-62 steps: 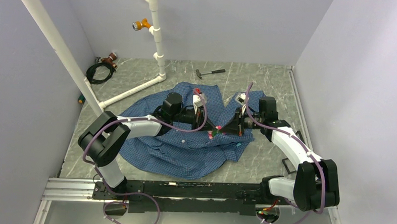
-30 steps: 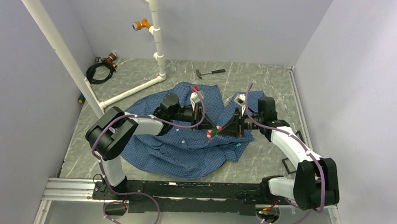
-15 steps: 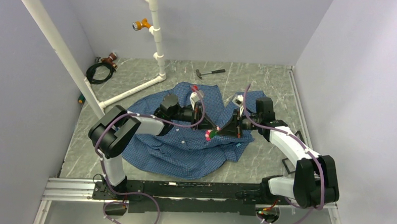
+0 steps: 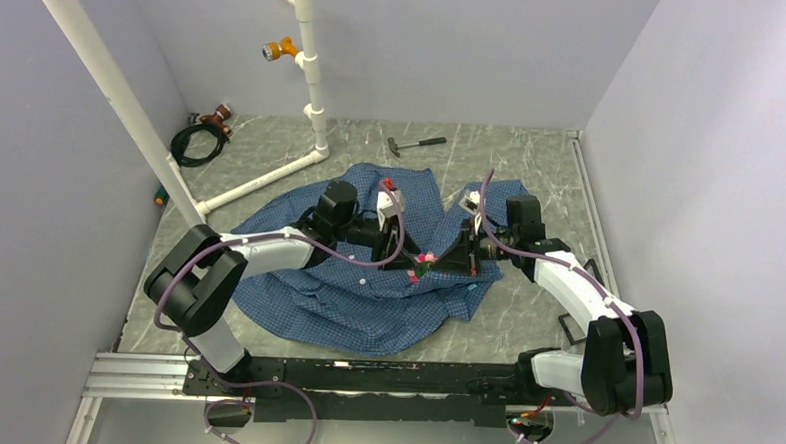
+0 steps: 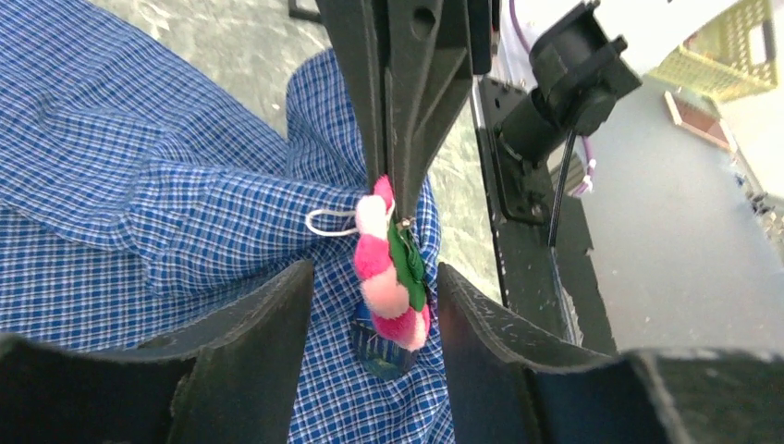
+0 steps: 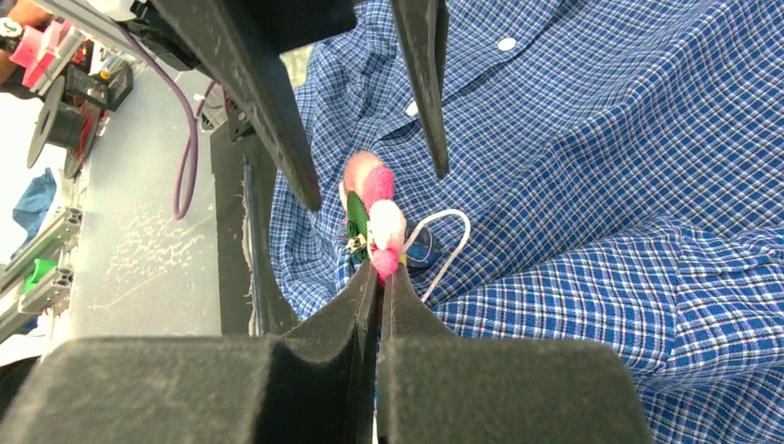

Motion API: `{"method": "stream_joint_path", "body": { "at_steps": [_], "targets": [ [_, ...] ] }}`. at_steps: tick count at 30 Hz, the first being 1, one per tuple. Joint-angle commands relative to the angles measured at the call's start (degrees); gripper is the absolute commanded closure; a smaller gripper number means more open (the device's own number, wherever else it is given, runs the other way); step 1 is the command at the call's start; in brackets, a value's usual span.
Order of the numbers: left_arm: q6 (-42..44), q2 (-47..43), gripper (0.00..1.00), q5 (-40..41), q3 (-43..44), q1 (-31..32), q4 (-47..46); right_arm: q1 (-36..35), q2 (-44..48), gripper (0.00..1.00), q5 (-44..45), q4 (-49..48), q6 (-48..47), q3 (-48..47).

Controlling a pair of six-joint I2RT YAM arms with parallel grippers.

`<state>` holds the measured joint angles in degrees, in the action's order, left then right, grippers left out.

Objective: Remove the brooch from the garment
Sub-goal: Remove the brooch from the clothes.

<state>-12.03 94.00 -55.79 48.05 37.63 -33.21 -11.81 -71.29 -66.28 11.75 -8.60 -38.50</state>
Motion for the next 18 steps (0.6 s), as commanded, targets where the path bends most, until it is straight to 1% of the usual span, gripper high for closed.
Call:
{"method": "stream_joint_path", "body": {
  "at_steps": [1,4,7,12,16,17,18],
  "targets": [
    [8.7,-1.0,0.42,1.7,2.5,2.8,8.6,0.2,1.2,1.0,-0.6,0.4,-1.7,-1.4],
    [9.5,0.1,0.43,3.1,3.9,4.7,10.0,0.2,1.5,1.0,-0.8,0.6,-1.7,-1.3],
    [8.8,1.1,0.52,2.8,4.7,5.2,9.5,0.2,2.0,1.0,-1.0,0.9,-2.0,-1.3],
    [7.1,1.7,0.76,1.4,4.7,5.2,7.5,0.2,2.3,1.0,-1.1,1.6,-2.9,-1.3],
    [6.9,1.8,1.0,0.4,4.2,5.1,6.7,0.2,2.3,1.0,-1.6,1.5,-2.7,-1.5],
    [6.5,1.7,1.0,0.1,3.8,5.1,5.7,0.2,2.3,0.96,-1.7,1.5,-2.7,-1.5],
    [5.5,1.6,1.0,-0.4,3.2,4.8,4.1,0.2,2.2,0.83,-1.8,1.6,-2.8,-1.4]
  ]
}}
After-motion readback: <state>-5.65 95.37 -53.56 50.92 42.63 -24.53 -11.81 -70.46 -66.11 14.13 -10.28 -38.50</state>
